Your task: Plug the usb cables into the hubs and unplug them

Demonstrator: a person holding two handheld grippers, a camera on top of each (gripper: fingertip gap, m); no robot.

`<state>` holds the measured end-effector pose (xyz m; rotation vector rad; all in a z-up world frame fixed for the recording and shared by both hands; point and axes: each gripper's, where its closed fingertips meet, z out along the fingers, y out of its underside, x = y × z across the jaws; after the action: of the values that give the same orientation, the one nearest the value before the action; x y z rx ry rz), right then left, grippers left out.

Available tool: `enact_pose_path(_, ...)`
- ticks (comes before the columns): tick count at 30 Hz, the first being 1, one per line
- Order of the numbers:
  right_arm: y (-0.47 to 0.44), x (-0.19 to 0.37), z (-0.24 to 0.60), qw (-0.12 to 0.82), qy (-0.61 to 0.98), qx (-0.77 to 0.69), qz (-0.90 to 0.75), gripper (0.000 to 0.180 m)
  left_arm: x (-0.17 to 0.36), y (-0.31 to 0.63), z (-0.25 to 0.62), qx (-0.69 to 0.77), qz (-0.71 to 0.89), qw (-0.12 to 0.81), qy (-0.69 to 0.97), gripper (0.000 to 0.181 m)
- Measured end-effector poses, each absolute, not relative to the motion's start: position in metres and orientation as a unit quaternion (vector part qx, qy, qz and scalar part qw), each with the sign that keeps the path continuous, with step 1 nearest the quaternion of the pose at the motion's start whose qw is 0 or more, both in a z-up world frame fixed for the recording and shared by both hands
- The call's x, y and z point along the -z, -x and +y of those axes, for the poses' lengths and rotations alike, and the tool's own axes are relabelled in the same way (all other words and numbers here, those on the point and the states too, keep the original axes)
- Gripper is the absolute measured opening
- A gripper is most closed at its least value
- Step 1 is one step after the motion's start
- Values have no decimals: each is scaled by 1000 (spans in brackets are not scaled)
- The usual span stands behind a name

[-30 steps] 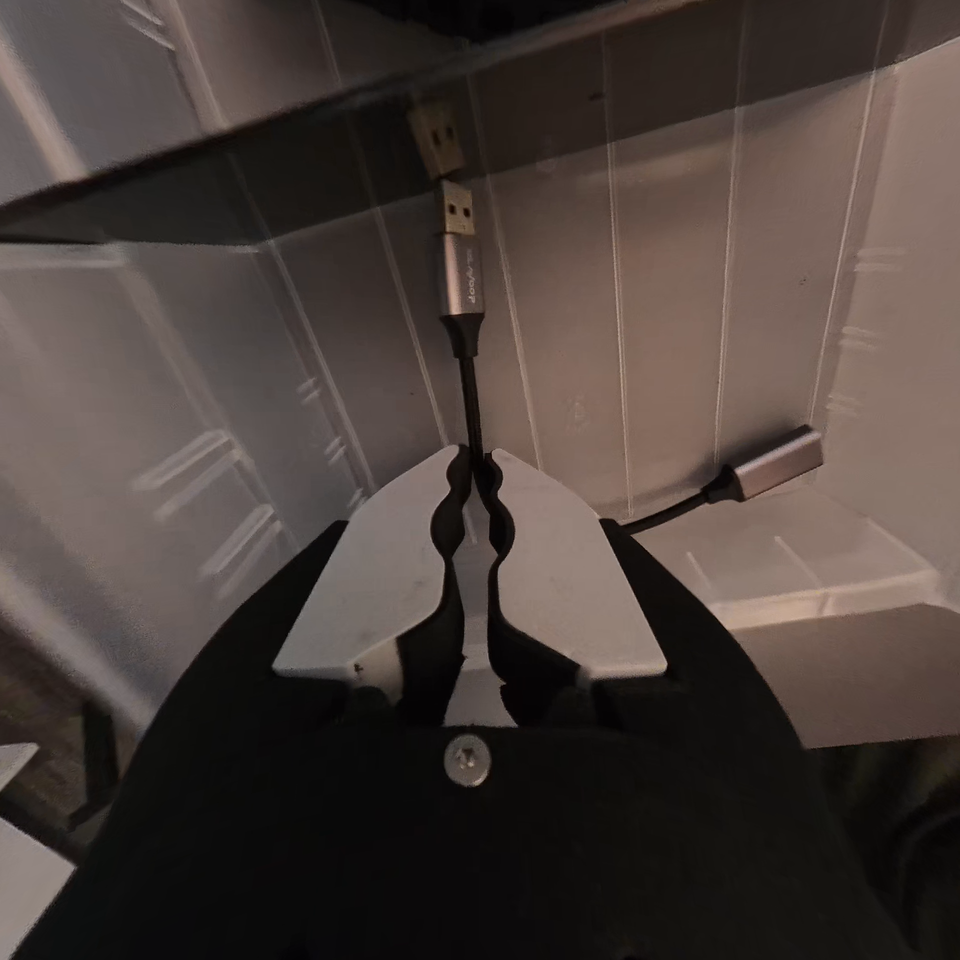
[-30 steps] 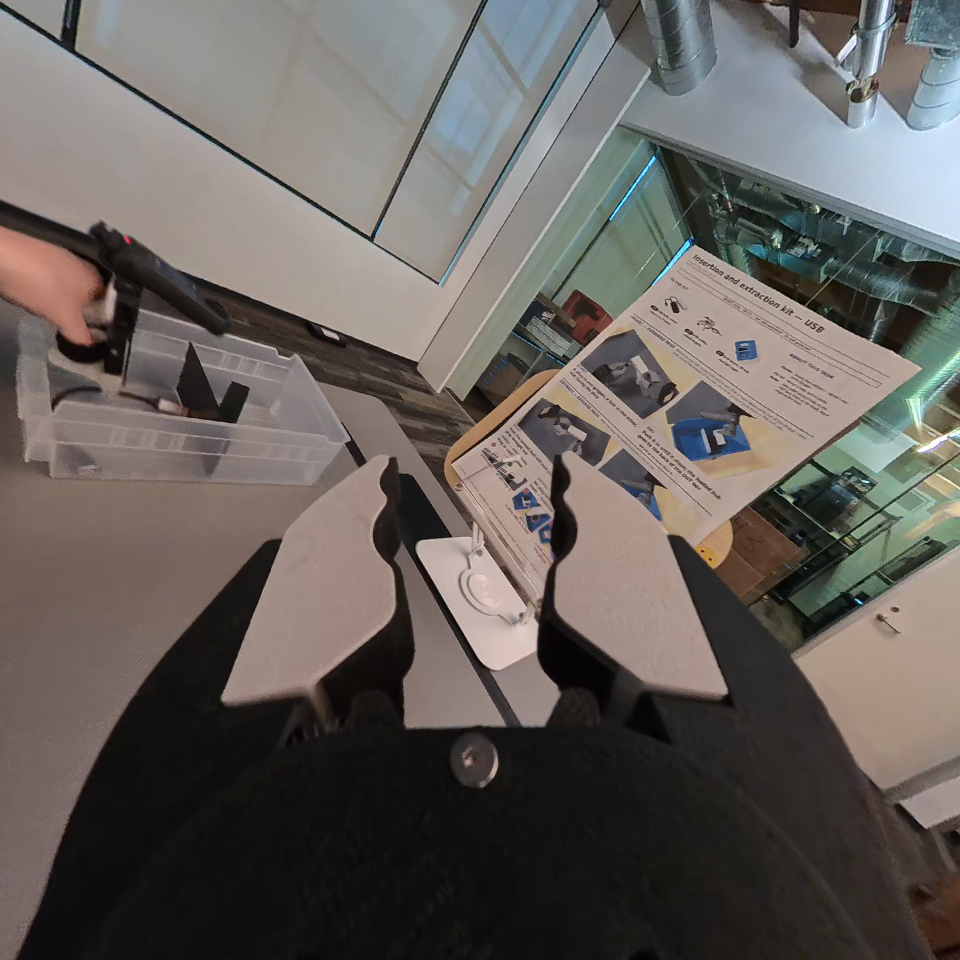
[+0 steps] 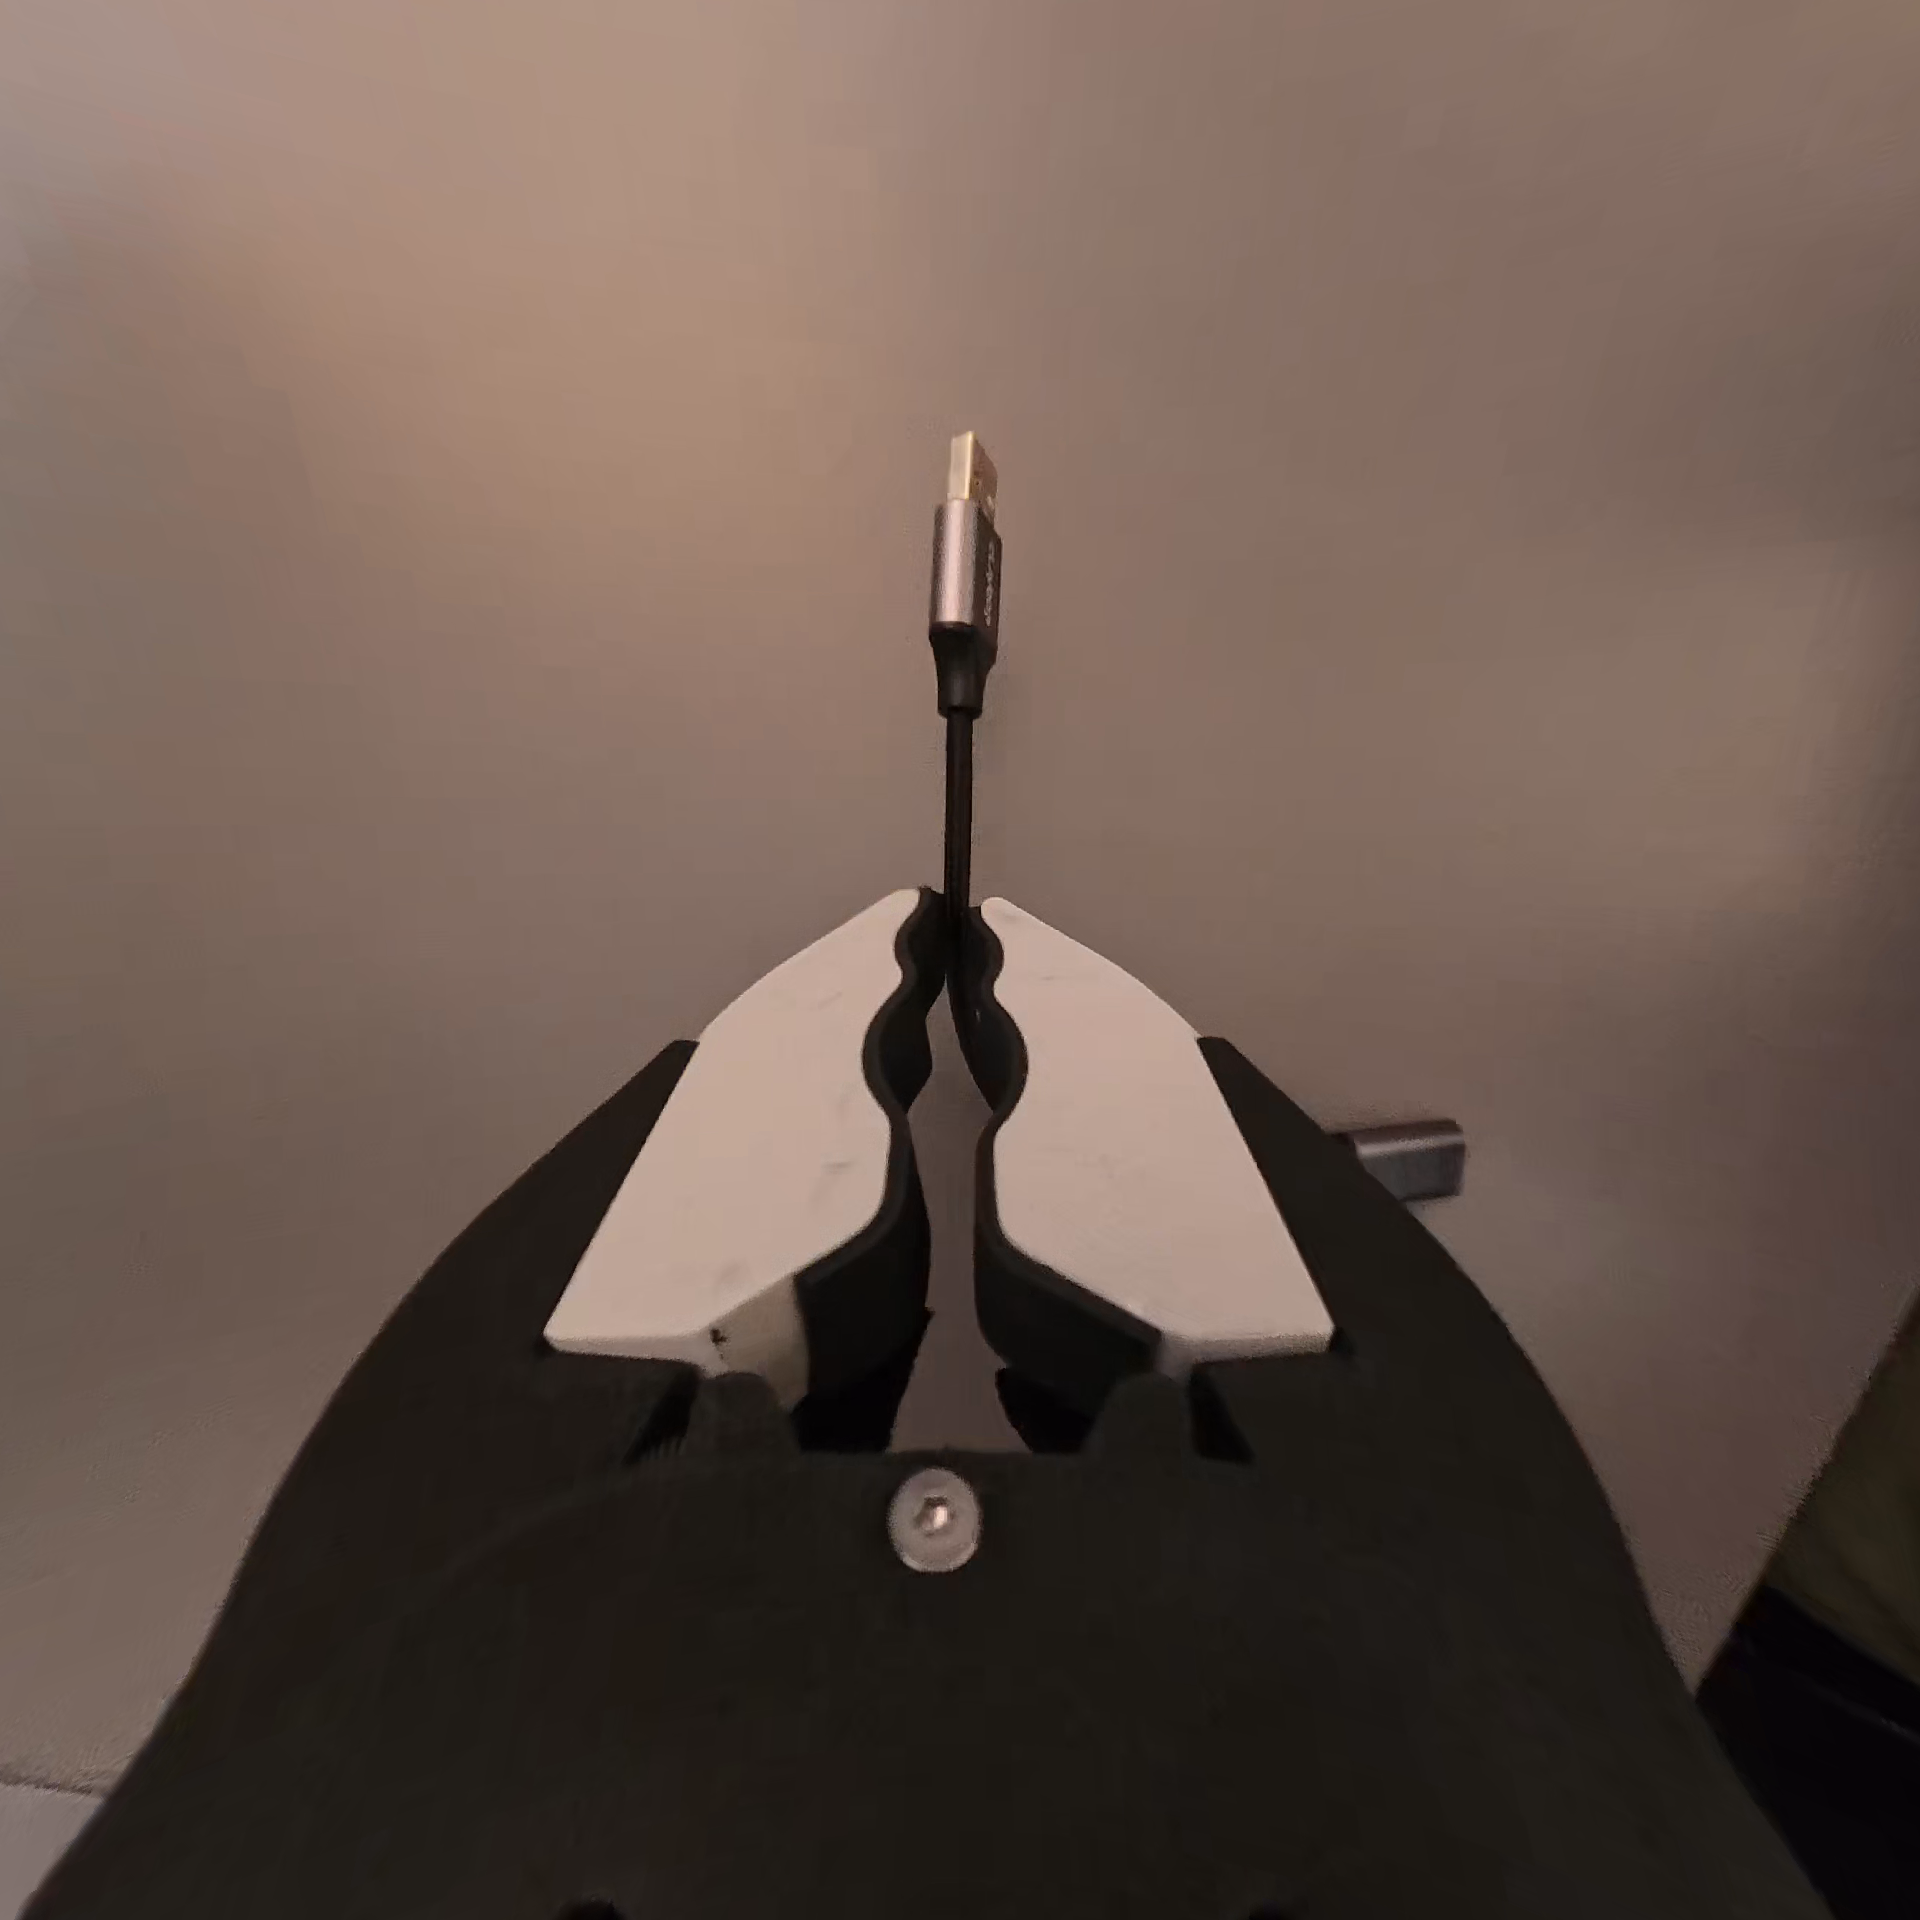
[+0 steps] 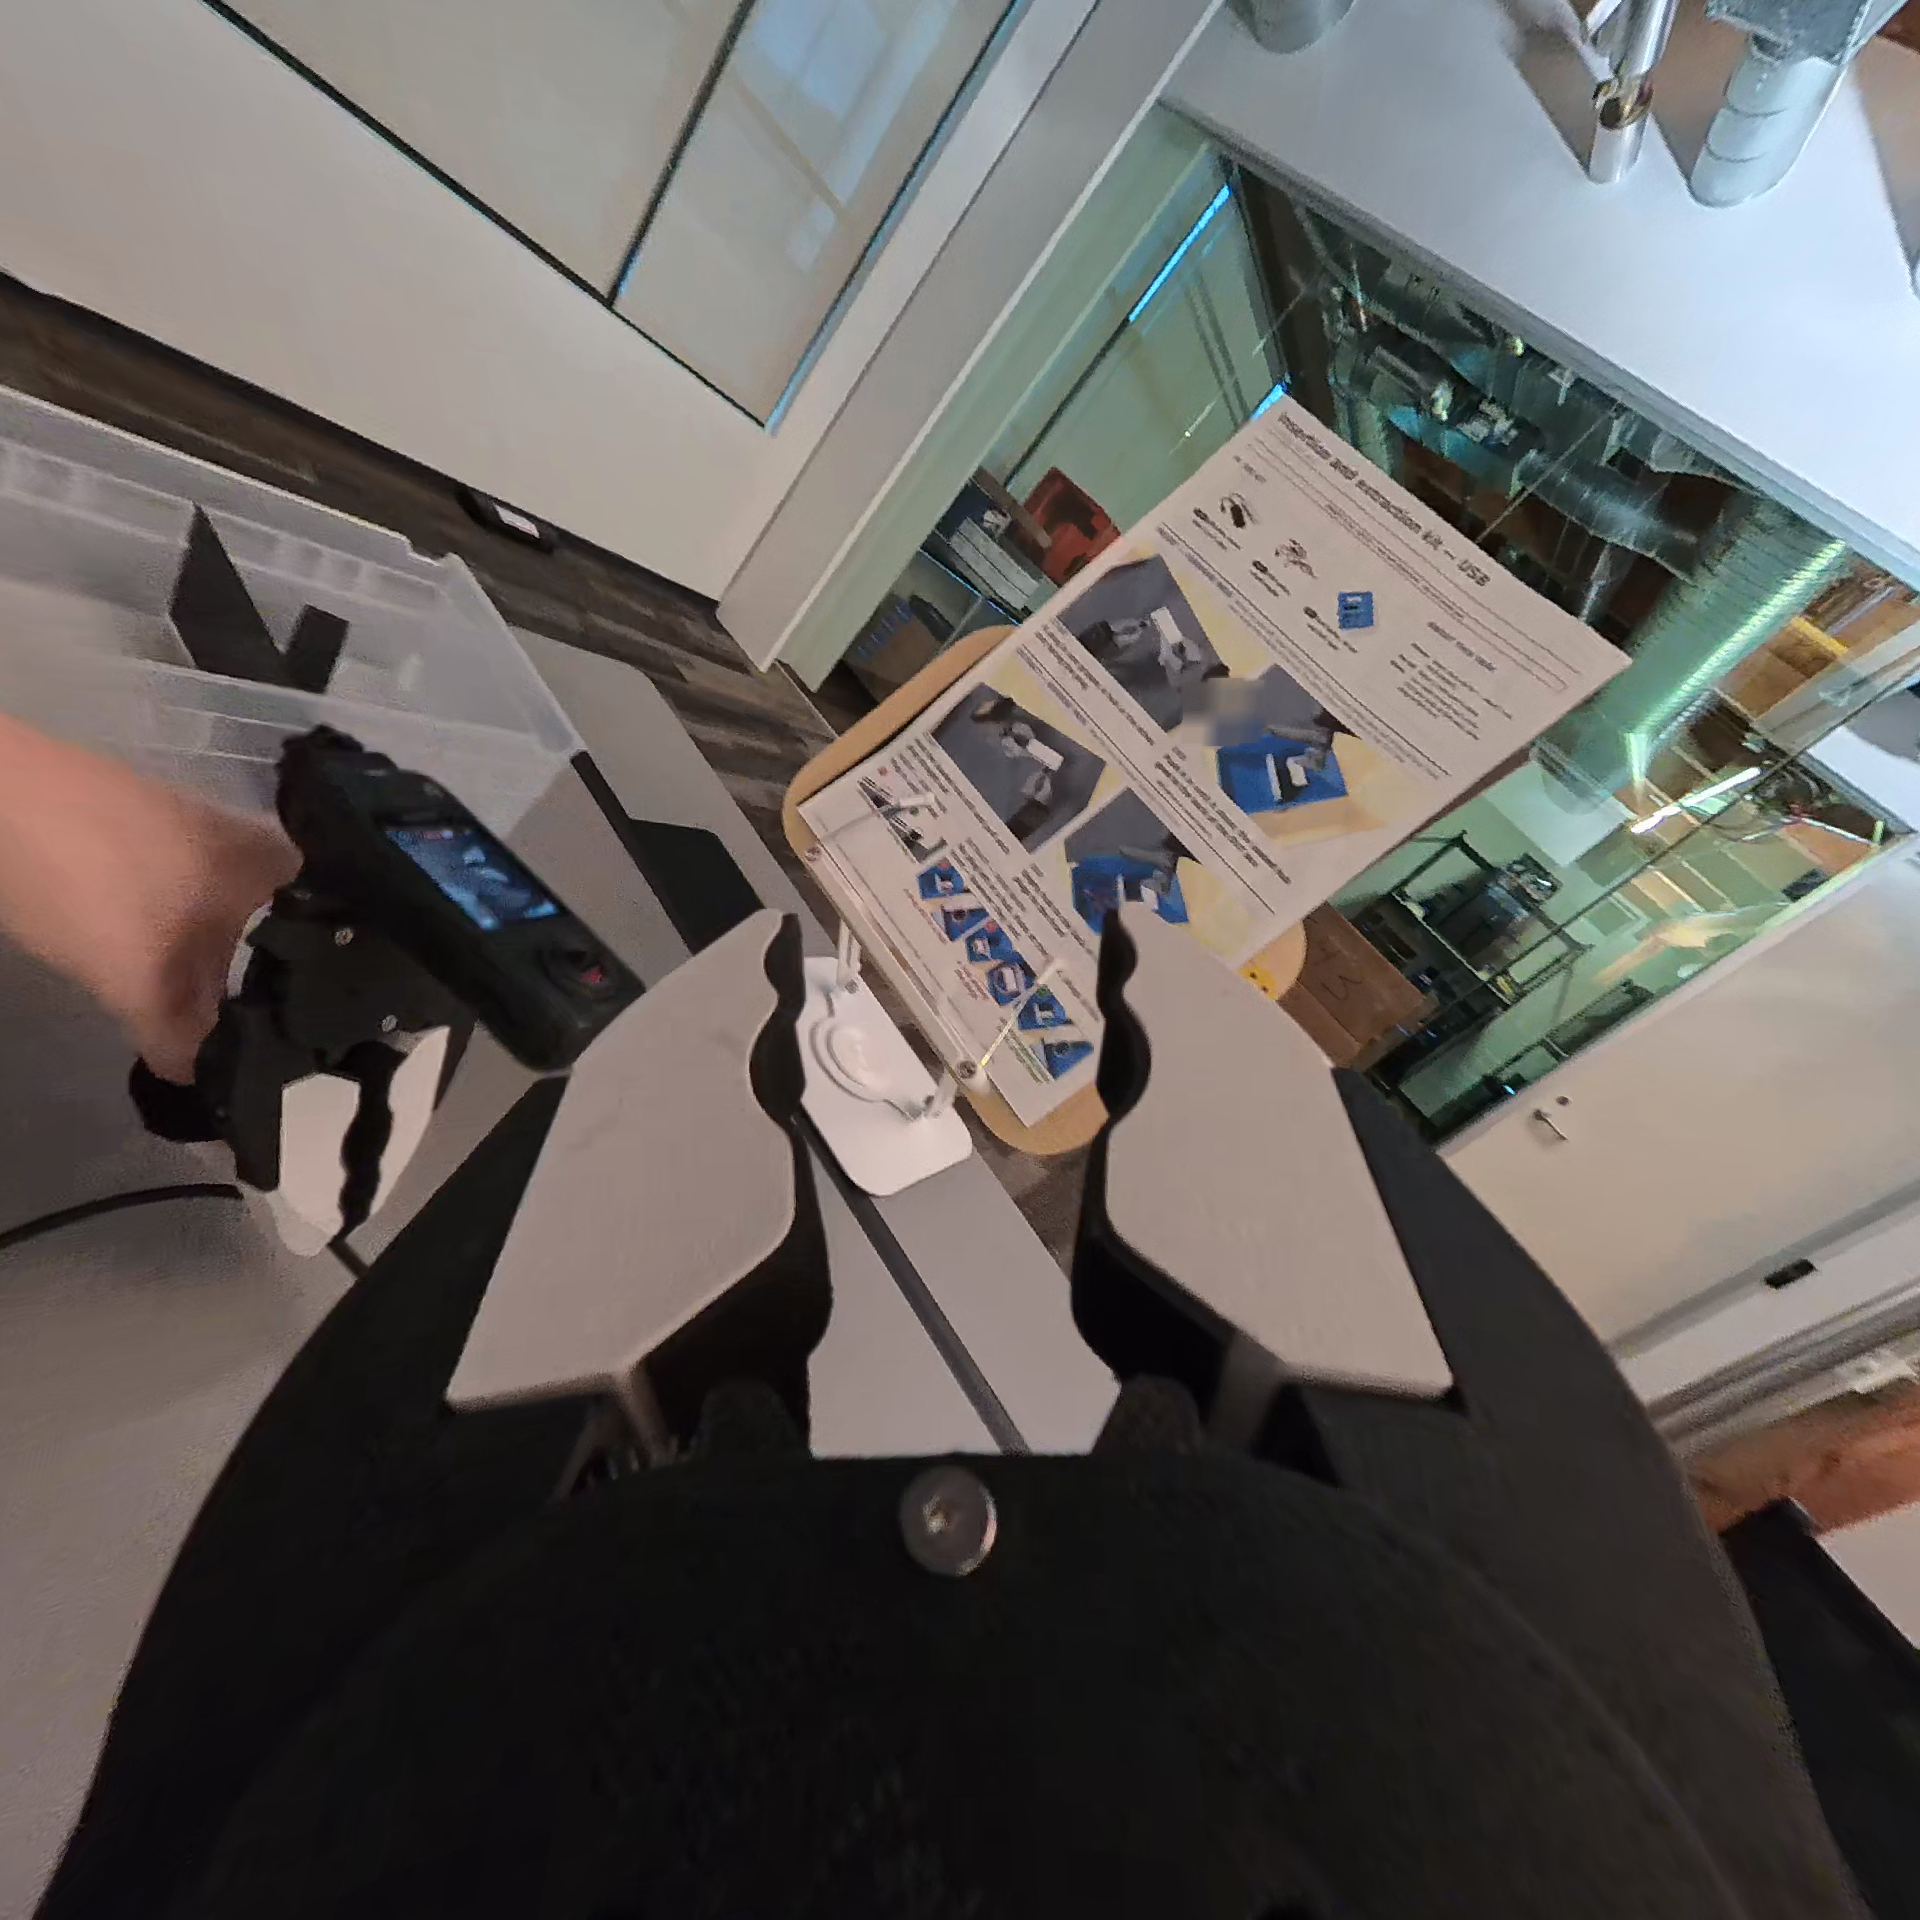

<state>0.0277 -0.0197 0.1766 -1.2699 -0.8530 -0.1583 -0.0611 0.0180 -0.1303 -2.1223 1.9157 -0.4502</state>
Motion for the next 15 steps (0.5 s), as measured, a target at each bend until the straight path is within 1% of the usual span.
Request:
enact_pose_path(2, -34, -177, -18, 720, 578, 72, -378, 54, 145, 61, 25, 131, 669, 109, 723, 2)
enact_pose_path(4, -38, -177, -16, 720, 580, 68, -375, 54, 154, 60, 26, 138, 673, 97, 720, 3)
enact_pose_path(8, -47, -176, -12, 717, 585, 80, -369, 54, 151, 57, 28, 187, 656, 104, 724, 4)
enact_pose_path(9, -49, -176, -12, 717, 586, 83, -368, 54, 145, 57, 31, 200, 648, 120, 725, 16)
enact_pose_path(10, -51, -175, -11, 716, 588, 87, -367, 54, 135, 58, 33, 215, 641, 136, 724, 22)
enact_pose_path(12, -55, -175, -10, 716, 589, 91, -363, 54, 107, 69, 40, 228, 631, 178, 720, 26)
enact_pose_path(15, -60, -177, -10, 720, 589, 85, -357, 54, 48, 121, 78, 145, 634, 294, 700, 32)
